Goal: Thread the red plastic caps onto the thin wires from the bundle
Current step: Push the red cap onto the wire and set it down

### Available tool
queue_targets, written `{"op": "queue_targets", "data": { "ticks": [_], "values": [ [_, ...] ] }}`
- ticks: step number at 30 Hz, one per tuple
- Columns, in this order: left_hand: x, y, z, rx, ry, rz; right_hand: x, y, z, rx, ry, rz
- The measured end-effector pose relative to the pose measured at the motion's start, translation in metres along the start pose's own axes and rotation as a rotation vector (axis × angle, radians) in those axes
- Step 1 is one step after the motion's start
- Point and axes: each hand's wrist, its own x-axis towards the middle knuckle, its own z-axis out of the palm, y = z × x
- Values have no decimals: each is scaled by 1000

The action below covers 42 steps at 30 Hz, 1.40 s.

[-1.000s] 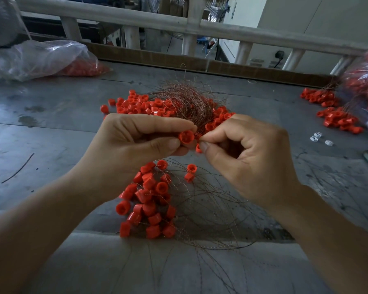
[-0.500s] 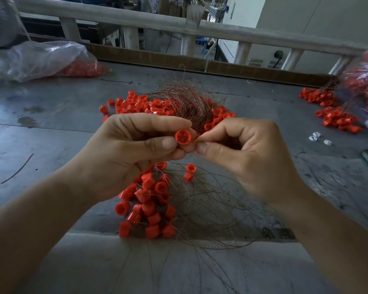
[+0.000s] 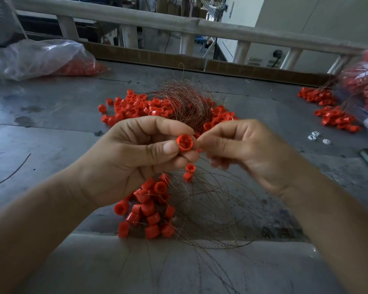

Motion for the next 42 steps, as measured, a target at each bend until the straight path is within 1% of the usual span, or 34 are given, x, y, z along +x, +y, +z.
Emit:
{"op": "queue_targets", "data": {
  "ticks": [4, 6, 7, 9, 11, 13, 15, 18, 21, 23, 24, 27, 29, 32, 36, 42],
  "values": [
    [2, -3, 1, -45, 53, -2, 10, 9, -26, -169, 352, -18],
    [1, -3, 0, -73, 78, -17, 14, 19, -37, -358, 481, -40],
    [1, -1, 0, -88, 85, -28, 16, 23, -41, -470, 509, -53],
    [0, 0, 1, -101, 95, -36, 19, 30, -44, -670, 498, -60],
    [0, 2, 2, -109, 108, -41, 22, 38, -42, -785, 439, -31],
    [1, 2, 3, -111, 119, -42, 26, 46, -37, -849, 379, -10],
    [1, 3, 5, -122, 112, -39, 31, 52, -34, -922, 353, -37],
    [2, 2, 5, -113, 112, -44, 37, 57, -31, -980, 353, -83],
    [3, 0, 3, -108, 114, -52, 39, 57, -29, -980, 361, -83],
    [3, -2, 2, -111, 113, -60, 37, 53, -32, -885, 404, -61],
    [3, -2, 2, -114, 112, -64, 36, 50, -34, -772, 425, -38],
    [3, -3, 2, -104, 98, -67, 30, 36, -34, -217, 386, -2],
    [3, -2, 1, -105, 94, -73, 25, 29, -32, 19, 319, 8],
    [3, -1, 2, -117, 95, -79, 20, 21, -25, 181, 216, 35],
    [2, 1, 3, -128, 69, -73, 16, 14, -17, 374, 138, 76],
    [3, 1, 5, -125, 56, -76, 14, 13, -11, 441, 97, 74]
  ]
}}
